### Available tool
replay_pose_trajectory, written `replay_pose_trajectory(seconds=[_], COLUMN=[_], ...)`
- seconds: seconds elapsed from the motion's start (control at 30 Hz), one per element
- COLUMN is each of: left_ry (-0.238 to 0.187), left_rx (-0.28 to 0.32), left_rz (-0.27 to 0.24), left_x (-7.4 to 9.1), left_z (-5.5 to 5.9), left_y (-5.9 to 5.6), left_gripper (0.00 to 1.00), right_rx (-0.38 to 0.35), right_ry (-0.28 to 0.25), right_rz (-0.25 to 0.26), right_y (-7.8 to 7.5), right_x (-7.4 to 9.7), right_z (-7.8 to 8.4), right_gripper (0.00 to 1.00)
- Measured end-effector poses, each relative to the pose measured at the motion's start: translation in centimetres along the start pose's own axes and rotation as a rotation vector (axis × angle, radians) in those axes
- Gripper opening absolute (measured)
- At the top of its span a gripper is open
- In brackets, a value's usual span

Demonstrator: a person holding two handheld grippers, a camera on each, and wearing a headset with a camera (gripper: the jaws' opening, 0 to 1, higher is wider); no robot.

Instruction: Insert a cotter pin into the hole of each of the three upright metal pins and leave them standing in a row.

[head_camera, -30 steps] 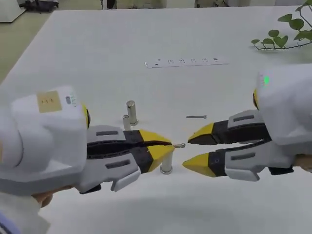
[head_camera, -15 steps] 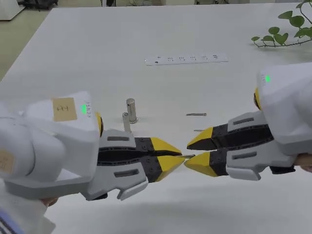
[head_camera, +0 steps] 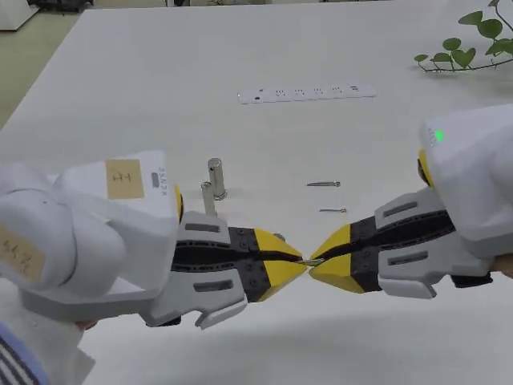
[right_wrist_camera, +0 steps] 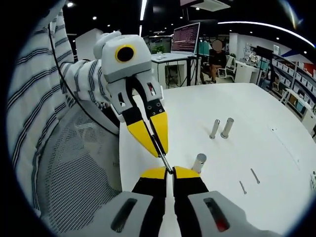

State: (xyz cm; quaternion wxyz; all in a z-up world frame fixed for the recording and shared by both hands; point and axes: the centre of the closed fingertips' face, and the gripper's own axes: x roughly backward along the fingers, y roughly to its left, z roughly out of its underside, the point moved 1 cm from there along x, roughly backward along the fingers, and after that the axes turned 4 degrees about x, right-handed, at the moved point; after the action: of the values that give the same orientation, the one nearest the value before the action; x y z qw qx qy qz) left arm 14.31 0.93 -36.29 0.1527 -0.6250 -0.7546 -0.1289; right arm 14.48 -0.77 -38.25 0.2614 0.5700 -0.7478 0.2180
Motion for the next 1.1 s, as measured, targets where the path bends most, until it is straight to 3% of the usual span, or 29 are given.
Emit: replay_pose_trajectory(seconds=[0.4, 0.63, 0.9, 1.1], left_ry=[0.061, 0.089, 0.079, 0.121], left_rx=[-0.012, 0.043, 0.042, 0.018], left_rz=[0.017, -0.003, -0.031, -0.044], left_x=[-0.3, -0.5, -0.6, -0.6], left_z=[1.0, 1.5, 1.3, 2.0], left_y=[-0.3, 0.4, 1.1, 2.2], left_gripper=[0.0, 0.01, 0.08, 0.14], right_rx=[0.023, 0.01, -0.012, -0.042], right_ry=[0.002, 0.0, -0.009, 0.0], right_rz=[-0.012, -0.004, 0.024, 0.073], right_y=[0.5, 0.3, -0.3, -1.4], right_x=[-0.2, -0.1, 0.0, 0.2], right_z=[0.4, 0.4, 0.6, 1.1], right_gripper=[0.0, 0.0, 0.0, 0.0])
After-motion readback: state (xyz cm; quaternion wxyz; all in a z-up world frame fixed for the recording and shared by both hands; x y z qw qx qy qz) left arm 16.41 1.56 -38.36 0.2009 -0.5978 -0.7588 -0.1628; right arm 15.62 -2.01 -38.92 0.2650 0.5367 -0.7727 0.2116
